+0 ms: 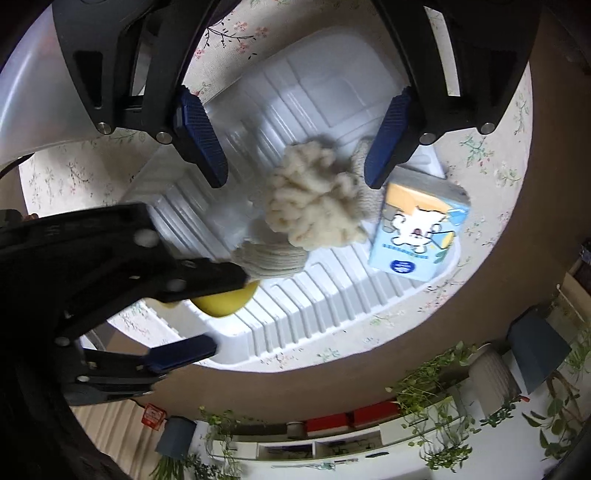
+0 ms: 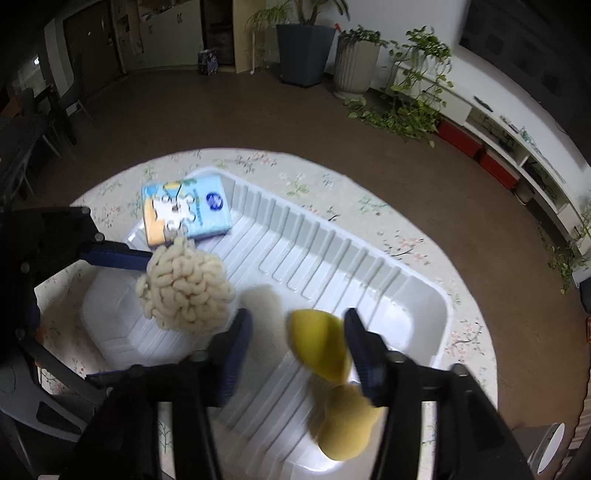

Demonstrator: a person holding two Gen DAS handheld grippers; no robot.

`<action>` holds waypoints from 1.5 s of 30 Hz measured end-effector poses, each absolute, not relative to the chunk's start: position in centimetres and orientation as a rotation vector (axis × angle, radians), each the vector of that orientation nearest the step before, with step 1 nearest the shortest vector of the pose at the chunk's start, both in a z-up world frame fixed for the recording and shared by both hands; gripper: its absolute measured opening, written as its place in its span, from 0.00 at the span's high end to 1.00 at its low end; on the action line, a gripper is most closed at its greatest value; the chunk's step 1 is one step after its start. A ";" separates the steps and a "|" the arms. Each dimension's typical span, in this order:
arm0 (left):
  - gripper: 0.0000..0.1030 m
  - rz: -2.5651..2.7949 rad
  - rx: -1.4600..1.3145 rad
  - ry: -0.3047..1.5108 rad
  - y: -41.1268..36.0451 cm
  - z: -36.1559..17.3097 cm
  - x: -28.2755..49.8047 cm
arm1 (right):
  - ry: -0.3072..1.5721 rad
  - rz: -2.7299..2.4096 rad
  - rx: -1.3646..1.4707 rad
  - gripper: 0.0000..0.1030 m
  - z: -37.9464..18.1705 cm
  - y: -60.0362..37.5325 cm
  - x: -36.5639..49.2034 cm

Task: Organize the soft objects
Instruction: 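Open both grippers to drop the scrunchie and grey cloth into the tray, then move both tools back over the remaining items on the table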

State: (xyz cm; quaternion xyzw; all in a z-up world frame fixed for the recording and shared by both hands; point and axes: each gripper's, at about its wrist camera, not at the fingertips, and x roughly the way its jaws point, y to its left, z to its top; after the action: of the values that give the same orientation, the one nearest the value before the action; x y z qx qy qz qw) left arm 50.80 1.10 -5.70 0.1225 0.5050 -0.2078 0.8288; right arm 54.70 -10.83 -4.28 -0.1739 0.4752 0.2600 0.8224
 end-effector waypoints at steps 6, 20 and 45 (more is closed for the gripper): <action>0.00 -0.399 0.208 1.007 2.7 -3.2 49.7 | 0.964 0.532 -0.305 0.00 -2.1 -13.1 53.8; 0.00 -0.269 0.135 0.834 6.9 2.5 42.6 | 0.812 0.409 -0.109 0.00 3.8 -21.5 48.2; 0.00 -0.158 -0.004 0.774 7.6 -0.7 14.7 | 0.805 0.415 0.066 0.00 -2.6 -27.1 21.2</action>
State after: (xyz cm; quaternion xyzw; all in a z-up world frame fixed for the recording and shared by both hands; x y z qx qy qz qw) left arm 14.68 7.55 -0.68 -0.0018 0.3768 -0.0771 0.9231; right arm 21.19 -27.10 -2.64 0.0318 0.3890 0.2006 0.8986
